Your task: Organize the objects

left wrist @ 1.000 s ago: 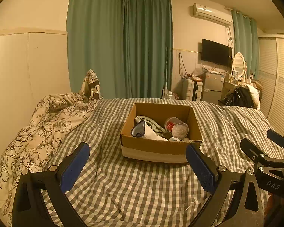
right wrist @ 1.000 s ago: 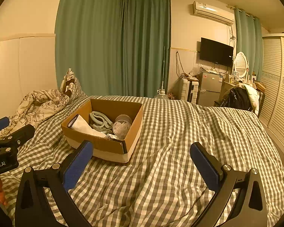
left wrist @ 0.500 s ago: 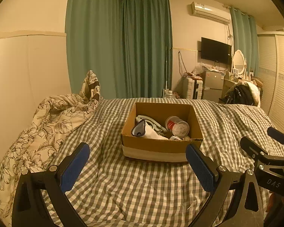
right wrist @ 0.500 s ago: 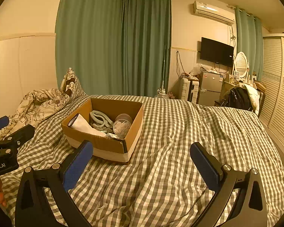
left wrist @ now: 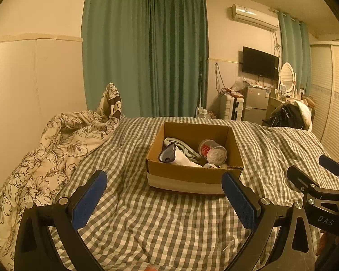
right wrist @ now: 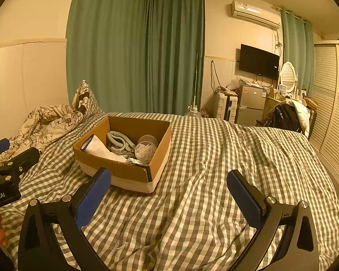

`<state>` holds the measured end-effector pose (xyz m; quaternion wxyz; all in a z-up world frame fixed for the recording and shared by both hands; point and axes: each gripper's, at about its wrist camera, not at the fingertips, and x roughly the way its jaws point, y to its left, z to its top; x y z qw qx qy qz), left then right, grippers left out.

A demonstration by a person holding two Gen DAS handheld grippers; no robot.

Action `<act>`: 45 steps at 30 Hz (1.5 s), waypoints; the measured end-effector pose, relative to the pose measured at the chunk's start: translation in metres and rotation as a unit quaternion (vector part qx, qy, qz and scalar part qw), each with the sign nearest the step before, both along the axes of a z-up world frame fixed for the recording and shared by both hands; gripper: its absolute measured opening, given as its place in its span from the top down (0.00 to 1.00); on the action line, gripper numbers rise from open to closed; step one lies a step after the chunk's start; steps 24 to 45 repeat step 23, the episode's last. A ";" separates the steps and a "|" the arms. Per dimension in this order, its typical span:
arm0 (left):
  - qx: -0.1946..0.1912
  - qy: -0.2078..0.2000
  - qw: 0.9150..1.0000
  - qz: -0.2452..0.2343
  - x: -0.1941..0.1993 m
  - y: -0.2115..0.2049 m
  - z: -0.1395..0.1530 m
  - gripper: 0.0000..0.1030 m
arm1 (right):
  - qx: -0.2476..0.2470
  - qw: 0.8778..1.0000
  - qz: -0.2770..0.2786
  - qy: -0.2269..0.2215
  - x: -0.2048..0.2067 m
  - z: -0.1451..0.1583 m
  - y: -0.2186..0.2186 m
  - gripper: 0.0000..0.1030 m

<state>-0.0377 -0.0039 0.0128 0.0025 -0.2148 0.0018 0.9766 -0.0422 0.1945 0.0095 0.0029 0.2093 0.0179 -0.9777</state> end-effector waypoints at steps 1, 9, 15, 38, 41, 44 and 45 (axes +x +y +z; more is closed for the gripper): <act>0.000 0.000 1.000 0.000 0.000 0.000 0.000 0.00 | 0.000 1.000 0.000 0.000 0.000 -0.001 0.001 0.00; -0.007 -0.001 1.000 -0.003 -0.001 0.002 -0.001 0.00 | 0.000 1.000 0.001 -0.001 0.000 -0.001 0.001 0.00; -0.008 -0.005 1.000 -0.004 -0.003 0.003 -0.002 0.00 | -0.001 1.000 0.000 -0.002 -0.001 -0.002 0.001 0.00; 0.000 -0.007 1.000 -0.008 -0.004 -0.001 -0.002 0.00 | -0.002 1.000 0.000 -0.003 -0.001 -0.003 0.003 0.00; 0.000 -0.007 1.000 -0.008 -0.004 -0.001 -0.002 0.00 | -0.002 1.000 0.000 -0.003 -0.001 -0.003 0.003 0.00; 0.000 -0.007 1.000 -0.008 -0.004 -0.001 -0.002 0.00 | -0.002 1.000 0.000 -0.003 -0.001 -0.003 0.003 0.00; 0.000 -0.007 1.000 -0.008 -0.004 -0.001 -0.002 0.00 | -0.002 1.000 0.000 -0.003 -0.001 -0.003 0.003 0.00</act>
